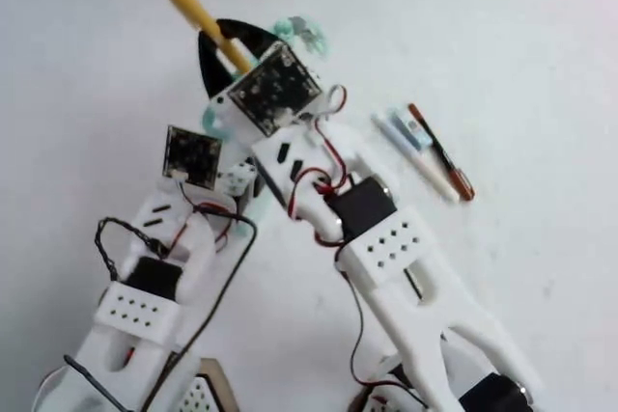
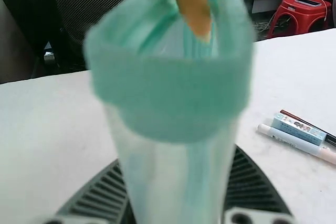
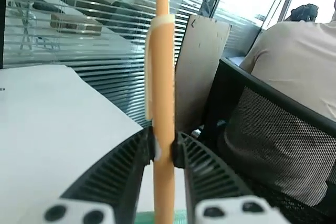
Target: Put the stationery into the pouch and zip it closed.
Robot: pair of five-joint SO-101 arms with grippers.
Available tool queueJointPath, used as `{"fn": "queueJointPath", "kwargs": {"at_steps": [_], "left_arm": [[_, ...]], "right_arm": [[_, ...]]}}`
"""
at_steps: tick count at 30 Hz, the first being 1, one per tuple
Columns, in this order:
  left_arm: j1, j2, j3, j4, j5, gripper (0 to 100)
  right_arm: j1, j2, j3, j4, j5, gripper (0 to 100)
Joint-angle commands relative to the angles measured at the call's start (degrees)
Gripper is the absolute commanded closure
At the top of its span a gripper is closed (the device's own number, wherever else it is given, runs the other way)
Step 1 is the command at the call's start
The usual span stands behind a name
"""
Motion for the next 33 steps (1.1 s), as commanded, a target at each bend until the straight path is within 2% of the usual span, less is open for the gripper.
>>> {"fn": "queueJointPath", "kwargs": {"at_steps": [1,9,13,16,19,33], "left_arm": [[0.13,-0.75,-0.53,-0.35,0.53,80],[0.13,-0.66,-0.53,-0.35,0.53,80],[0.13,-0.66,-0.53,-0.35,0.53,80],[0.13,-0.66,-0.53,-0.35,0.53,80],[0.13,-0.66,-0.53,-0.26,0.53,80],[0.13,-0.66,-0.53,-0.26,0.53,80]], "right_arm": [[1.36,-0.92,-2.46,2.86,-0.44,98.1],[5.49,-6.64,-1.76,8.13,-0.53,98.1],[5.05,-9.98,-0.53,12.62,-0.53,97.6],[4.97,-10.86,-0.53,14.99,-0.62,92.6],[4.97,-10.59,-0.53,15.16,-0.62,87.1],[3.21,-10.42,-1.23,11.56,-0.62,87.8]]}}
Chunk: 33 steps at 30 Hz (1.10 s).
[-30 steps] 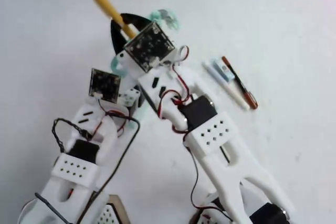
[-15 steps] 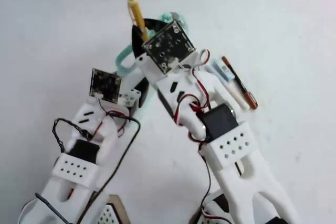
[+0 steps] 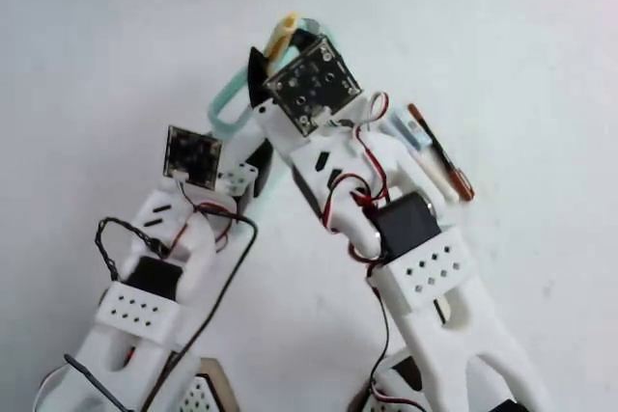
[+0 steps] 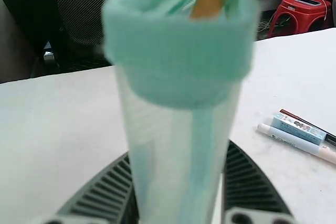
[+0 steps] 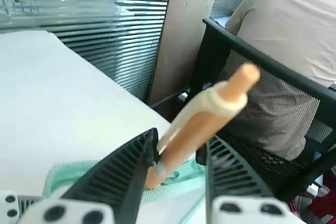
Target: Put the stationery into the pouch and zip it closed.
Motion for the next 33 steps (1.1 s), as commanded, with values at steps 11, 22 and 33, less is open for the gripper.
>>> {"fn": "queueJointPath", "kwargs": {"at_steps": [11,22,33], "left_arm": [[0.04,-0.66,-0.44,-0.26,0.44,80],[0.04,-0.66,-0.44,-0.18,0.26,80],[0.04,-0.66,-0.44,-0.18,0.26,80]], "right_arm": [[-2.42,5.76,-21.27,12.97,-0.26,87.6],[-1.98,13.49,-25.23,7.87,0.26,87.9],[0.40,28.62,-40.18,11.47,0.18,87.9]]}}
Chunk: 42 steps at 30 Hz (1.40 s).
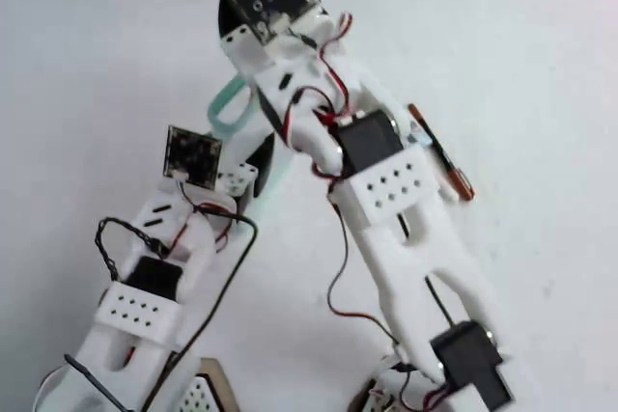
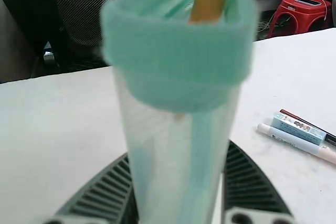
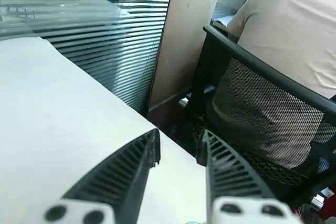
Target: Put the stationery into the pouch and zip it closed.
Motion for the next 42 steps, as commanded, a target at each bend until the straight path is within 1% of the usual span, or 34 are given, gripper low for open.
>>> {"fn": "queueJointPath", "kwargs": {"at_steps": [1,7,12,16,22,25,28,30,32,34,38,42], "left_arm": [[0.04,-0.66,-0.44,-0.18,0.26,80],[0.04,-0.66,-0.44,-0.35,0.26,80],[0.04,-0.66,-0.44,-0.35,0.26,80],[0.04,-0.66,-0.44,-0.26,0.26,80],[0.04,-0.66,-0.44,-0.26,0.18,80],[-0.04,-0.66,-0.44,-0.35,0.18,80],[-0.04,-0.66,-0.44,-0.35,0.18,80],[-0.04,-0.66,-0.44,-0.35,0.18,80],[-0.04,-0.66,-0.44,-0.35,0.18,80],[-0.04,-0.66,-0.44,-0.35,0.18,80],[-0.04,-0.66,-0.44,-0.35,0.18,80],[-0.04,-0.66,-0.44,-0.35,0.18,80]], "right_arm": [[0.40,2.68,-8.26,3.38,0.09,87.8],[0.48,2.68,-16.70,11.38,-0.26,87.8],[1.54,0.48,-17.23,16.40,0.09,87.8],[6.11,-0.84,-15.56,21.85,0.18,87.8],[19.65,-1.45,-8.88,27.47,0.18,87.8],[26.59,-0.31,0.44,23.78,0.18,87.8],[31.87,2.95,10.73,15.52,-0.26,87.8],[33.98,6.46,16.53,8.84,-0.26,87.8],[35.03,10.59,20.13,3.03,-0.26,87.8],[35.30,14.99,20.92,-0.13,-0.26,87.8],[34.51,22.55,18.55,-0.22,-0.26,87.8],[34.59,27.03,16.79,-0.31,0.00,87.8]]}}
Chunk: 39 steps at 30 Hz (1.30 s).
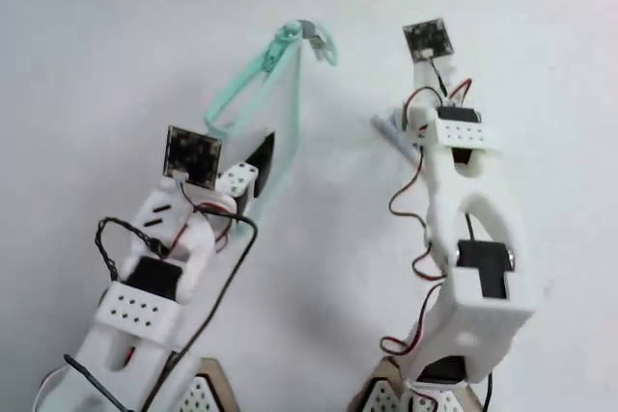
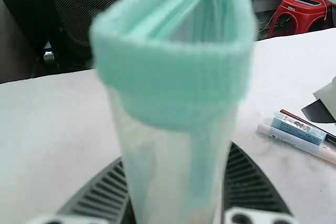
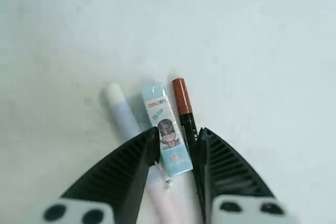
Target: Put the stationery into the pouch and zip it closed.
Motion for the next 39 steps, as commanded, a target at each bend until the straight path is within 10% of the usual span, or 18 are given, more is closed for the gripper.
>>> {"fn": "queueJointPath", "kwargs": {"at_steps": [1,39], "left_arm": [[0.04,-0.66,-0.44,-0.35,0.18,80],[-0.04,-0.75,-0.62,-0.35,5.01,79]], "right_arm": [[0.48,1.80,-3.69,-1.10,0.09,87.9],[1.27,12.35,-15.82,9.80,0.26,98.0]]}}
